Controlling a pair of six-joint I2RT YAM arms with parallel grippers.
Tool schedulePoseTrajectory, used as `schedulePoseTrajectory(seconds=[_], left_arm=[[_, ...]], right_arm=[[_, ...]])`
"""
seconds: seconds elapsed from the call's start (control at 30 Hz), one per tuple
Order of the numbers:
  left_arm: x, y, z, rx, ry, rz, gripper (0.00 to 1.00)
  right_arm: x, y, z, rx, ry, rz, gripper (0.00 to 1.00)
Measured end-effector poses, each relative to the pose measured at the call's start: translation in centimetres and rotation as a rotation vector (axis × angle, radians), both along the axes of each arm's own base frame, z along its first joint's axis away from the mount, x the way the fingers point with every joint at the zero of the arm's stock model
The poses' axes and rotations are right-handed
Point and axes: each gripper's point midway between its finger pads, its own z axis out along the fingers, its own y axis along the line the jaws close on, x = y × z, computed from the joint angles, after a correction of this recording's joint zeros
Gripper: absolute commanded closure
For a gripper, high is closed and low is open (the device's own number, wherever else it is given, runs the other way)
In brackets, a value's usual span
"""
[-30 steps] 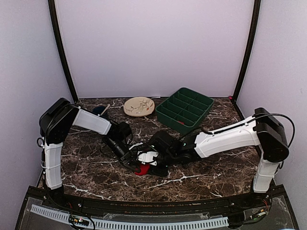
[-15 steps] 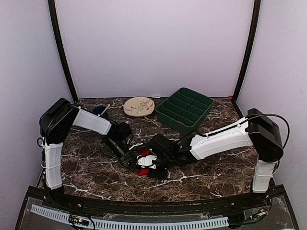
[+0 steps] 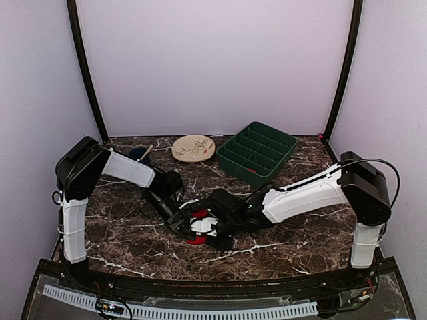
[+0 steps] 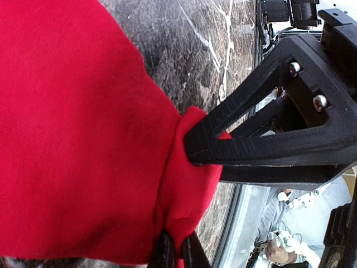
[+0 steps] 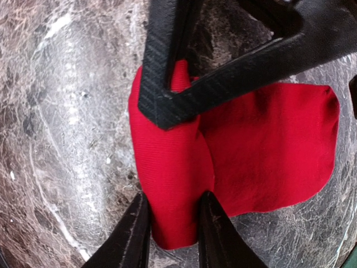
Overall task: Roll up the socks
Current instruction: Roll the sock at the center of the board.
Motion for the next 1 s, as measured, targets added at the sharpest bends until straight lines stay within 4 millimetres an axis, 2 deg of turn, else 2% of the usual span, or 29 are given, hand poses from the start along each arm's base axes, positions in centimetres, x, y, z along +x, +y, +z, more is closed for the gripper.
schedulePoseTrajectory(seconds=[0.23, 0.47, 0.7, 1.0], left_arm=[[0.0, 0.0, 0.0, 0.002, 0.0, -0.002, 0.93], [0.1, 0.1, -0.1, 0.009, -0.004, -0.002, 0.87], [0.4, 0.2, 0.2, 0.026, -0.033, 0.01, 0.82], [2.2, 0.7, 0.6, 0.068, -0.169, 0.064, 0.78]], right_arm=[[0.2, 0.0, -0.2, 0.005, 0.019, -0.001, 0.86], [0.5, 0.1, -0.2, 0.017, 0.05, -0.003, 0.94], [0.6, 0.2, -0.2, 0.027, 0.082, 0.0, 0.96], [0.8, 0.3, -0.1, 0.037, 0.108, -0.006, 0.97]])
